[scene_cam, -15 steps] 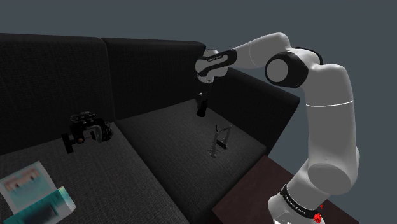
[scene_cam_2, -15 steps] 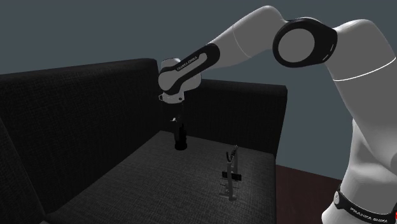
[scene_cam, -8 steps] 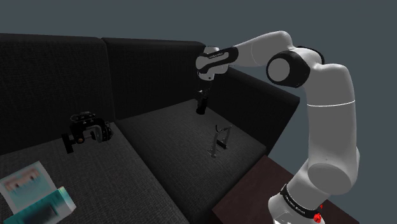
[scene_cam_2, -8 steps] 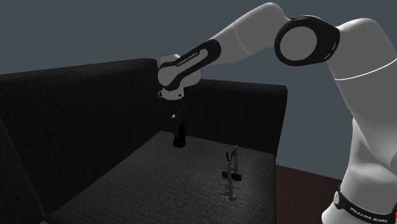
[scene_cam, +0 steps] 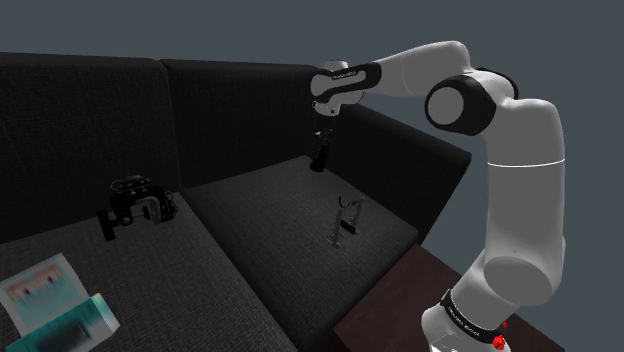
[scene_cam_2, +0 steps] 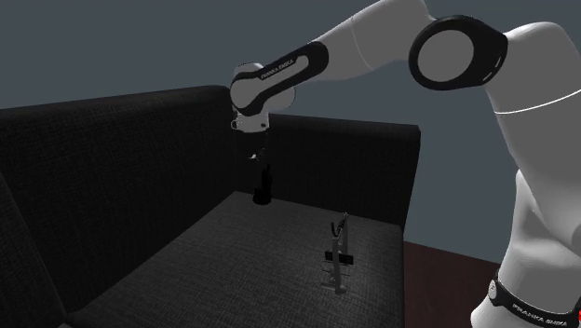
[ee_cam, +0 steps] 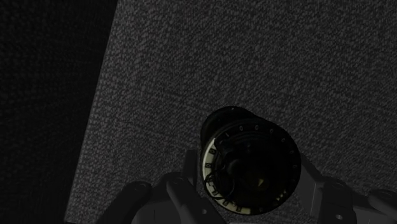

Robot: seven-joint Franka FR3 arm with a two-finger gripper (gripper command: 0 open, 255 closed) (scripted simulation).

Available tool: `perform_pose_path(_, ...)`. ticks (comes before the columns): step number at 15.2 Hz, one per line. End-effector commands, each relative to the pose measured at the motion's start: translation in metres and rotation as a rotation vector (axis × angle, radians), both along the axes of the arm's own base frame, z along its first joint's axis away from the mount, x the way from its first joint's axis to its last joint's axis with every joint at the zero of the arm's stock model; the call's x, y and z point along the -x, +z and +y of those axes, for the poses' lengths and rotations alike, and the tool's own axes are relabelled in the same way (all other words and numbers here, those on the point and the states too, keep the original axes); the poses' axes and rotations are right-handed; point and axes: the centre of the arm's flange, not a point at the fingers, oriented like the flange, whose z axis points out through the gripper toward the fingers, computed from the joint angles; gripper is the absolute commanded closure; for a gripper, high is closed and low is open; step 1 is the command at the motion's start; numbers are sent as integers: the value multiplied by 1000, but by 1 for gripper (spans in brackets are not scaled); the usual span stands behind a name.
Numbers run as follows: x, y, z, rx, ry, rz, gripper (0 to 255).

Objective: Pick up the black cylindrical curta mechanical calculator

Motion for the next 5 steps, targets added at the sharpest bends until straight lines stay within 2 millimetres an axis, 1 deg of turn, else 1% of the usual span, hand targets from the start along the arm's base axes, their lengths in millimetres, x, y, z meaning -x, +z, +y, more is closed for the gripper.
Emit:
perform_pose_path(1, 0, 11, 1, 0, 0, 0, 255)
perform_pose_path(3, 0, 21, 1, 0, 0, 0, 255)
perform_pose_path(5, 0, 22, 1, 0, 0, 0, 255)
